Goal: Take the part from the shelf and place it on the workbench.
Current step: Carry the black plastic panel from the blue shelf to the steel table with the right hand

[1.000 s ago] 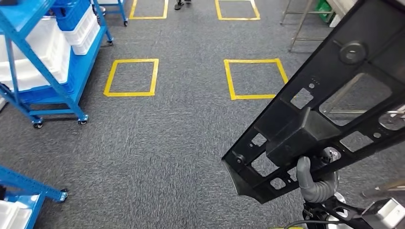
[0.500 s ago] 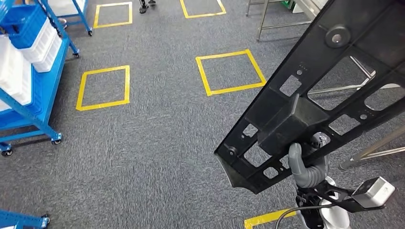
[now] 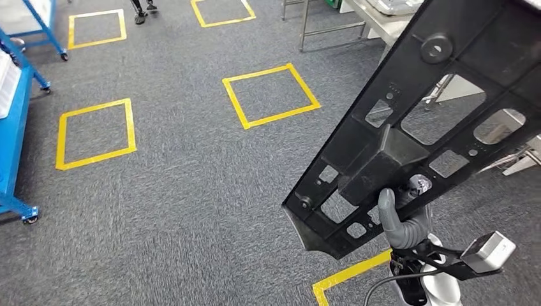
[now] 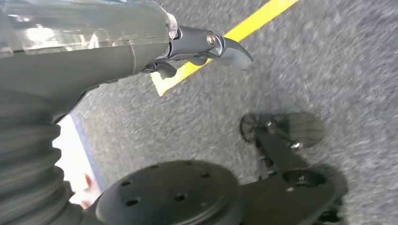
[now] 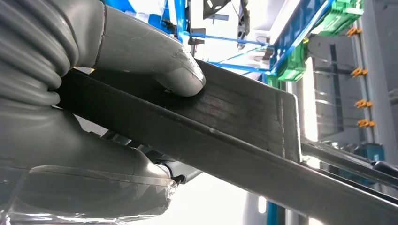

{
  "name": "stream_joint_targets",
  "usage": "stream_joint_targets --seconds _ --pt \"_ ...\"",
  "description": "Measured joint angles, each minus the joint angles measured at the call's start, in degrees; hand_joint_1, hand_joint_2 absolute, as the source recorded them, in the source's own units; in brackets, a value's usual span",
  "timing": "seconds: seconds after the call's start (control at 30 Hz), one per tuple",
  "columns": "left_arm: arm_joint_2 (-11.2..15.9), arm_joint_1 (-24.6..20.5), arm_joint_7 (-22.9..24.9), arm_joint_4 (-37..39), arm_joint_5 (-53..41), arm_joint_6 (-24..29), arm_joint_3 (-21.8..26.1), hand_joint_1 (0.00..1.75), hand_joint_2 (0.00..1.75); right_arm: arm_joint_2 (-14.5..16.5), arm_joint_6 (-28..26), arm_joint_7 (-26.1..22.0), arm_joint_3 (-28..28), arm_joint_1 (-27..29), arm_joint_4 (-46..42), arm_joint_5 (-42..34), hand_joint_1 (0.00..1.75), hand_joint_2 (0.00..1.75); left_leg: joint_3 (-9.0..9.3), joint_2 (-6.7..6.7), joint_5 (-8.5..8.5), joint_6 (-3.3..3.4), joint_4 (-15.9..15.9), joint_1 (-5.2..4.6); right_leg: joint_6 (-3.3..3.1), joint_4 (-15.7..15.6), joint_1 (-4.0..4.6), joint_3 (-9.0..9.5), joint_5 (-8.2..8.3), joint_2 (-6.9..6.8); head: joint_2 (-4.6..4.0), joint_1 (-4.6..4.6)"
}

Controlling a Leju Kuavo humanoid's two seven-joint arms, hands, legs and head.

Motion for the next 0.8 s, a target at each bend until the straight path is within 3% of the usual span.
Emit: stream_joint_targets --seconds 0.03,0.1,0.13,0.17,0.23,0.3,0.37,0.43,0.5,0.57,0.63,0.67,0.7,0.73,0.8 --pt "-0.1 0.1 -0.5 0.0 0.3 0.2 0.1 0.0 1.75 0.1 0.3 0.0 0.0 -0.4 0.1 0.0 1.75 1.75 0.08 0.78 0.06 0.22 -0.1 -0.08 0.16 3.0 -0.03 -1.47 -1.6 -1.81 0.0 0.0" --pt "-0.1 0.2 -1.9 0.0 0.6 0.4 0.5 0.0 1.75 0.2 0.9 0.2 0.0 -1.6 0.6 -0.1 1.75 1.75 0.06 2.32 -0.04 0.41 -0.1 -0.27 0.56 10.5 -0.21 -5.28 -4.79 -3.27 0.0 0.0" --pt "-0.1 0.2 -2.6 0.0 0.7 0.5 0.6 0.0 1.75 0.3 1.2 0.4 0.0 -2.1 1.0 -0.2 1.75 1.75 0.07 3.09 -0.11 0.42 -0.1 -0.32 0.72 12.8 -0.34 -6.45 -5.27 -3.44 0.0 0.0" --pt "-0.1 0.2 -3.2 0.0 0.8 0.6 0.7 0.0 1.75 0.3 1.4 0.7 0.0 -2.7 1.4 -0.2 1.75 1.75 0.12 3.82 -0.2 0.36 -0.1 -0.34 0.82 13.0 -0.44 -6.53 -4.7 -3.59 0.0 0.0" --pt "-0.2 0.1 -3.8 0.0 0.9 0.7 0.9 0.0 1.75 0.3 1.5 1.1 0.1 -3.7 2.1 -0.2 1.75 1.75 0.42 5.06 -0.45 0.12 -0.1 -0.35 0.79 7.0 -0.52 -3.16 -1.29 -4.51 0.0 0.0" --pt "-0.4 0.0 -4.0 0.0 1.0 0.8 0.9 0.0 1.75 0.3 1.5 1.3 0.1 -4.6 2.5 -0.2 1.75 1.75 0.79 5.96 -0.83 -0.35 0.0 -0.61 0.24 -0.3 -0.18 0.86 0.9 -6.6 0.0 -0.01" --pt "-0.4 -0.1 -4.2 0.0 1.1 0.8 0.9 0.0 1.75 0.3 1.5 1.5 0.2 -5.2 2.8 -0.2 1.75 1.75 1.05 6.82 -1.18 -0.95 0.0 -0.89 -0.55 -2.7 0.31 1.95 0.91 -7.26 0.0 -0.01" --pt "-0.4 -0.2 -4.2 0.0 0.9 0.7 0.9 0.0 1.75 0.3 1.2 1.8 0.3 -5.6 2.9 -0.1 1.75 1.75 1.34 7.34 -1.54 -1.61 0.0 -0.87 -1.21 -2.9 0.3 1.86 1.0 -5.97 0.0 -0.01" --pt "-0.4 -0.3 -3.5 0.0 0.5 0.6 0.9 0.0 1.75 0.3 0.9 2.1 0.3 -6.1 3.0 -0.1 1.75 1.75 0.62 5.3 -3.2 -2.13 2.2 -0.65 -1.87 -3.3 -0.01 2.06 1.19 -4.86 0.0 -0.01" --pt "-0.5 -0.1 -1.9 0.0 0.3 0.6 0.9 0.0 1.75 0.3 0.7 2.6 0.3 -6.7 3.0 -0.1 1.75 1.75 -2.56 2.59 -6.77 -2.35 9.0 -0.45 -2.35 -3.4 -0.11 2.15 1.27 -3.7 0.0 -0.01" --pt "-0.6 -0.1 -0.3 0.0 0.1 0.6 1.0 0.0 1.75 0.3 0.6 3.3 0.3 -6.8 3.0 -0.3 1.75 1.75 -6.11 1.86 -9.17 -2.44 16.1 -0.4 -2.5 -3.3 0.0 2.17 1.24 -2.35 0.0 -0.01" --pt "-0.7 -0.3 0.5 0.0 0.1 0.6 1.0 0.0 1.75 0.3 0.3 3.7 0.3 -6.8 2.9 -0.3 1.75 1.75 -6.75 1.78 -8.7 -2.41 17.0 -0.4 -2.5 -3.3 0.04 2.21 1.22 -1.6 0.0 0.0" --pt "-0.7 -0.4 1.0 0.0 -0.1 0.5 1.0 0.0 1.75 0.3 0.1 4.1 0.2 -6.6 2.8 -0.3 1.75 1.75 -6.31 1.68 -7.1 -2.31 15.6 -0.39 -2.46 -3.2 0.05 2.27 1.2 -0.82 0.0 -0.01" --pt "-0.8 -0.4 1.5 0.0 -0.3 0.4 1.0 0.0 1.75 0.3 -0.2 4.3 0.2 -6.2 2.5 -0.3 1.75 1.75 -4.99 1.19 -4.69 -2.11 12.3 -0.36 -2.39 -3.1 0.05 2.35 1.15 -0.01 0.0 -0.01" --pt "-0.8 -0.1 1.7 0.0 -0.6 0.2 1.0 0.0 1.75 0.2 -0.8 4.3 -0.1 -5.3 1.7 -0.3 1.75 1.75 -1.96 -1.36 -1.07 -1.59 4.8 -0.22 -2.05 -2.8 0.03 2.29 1.06 1.46 0.0 -0.01"
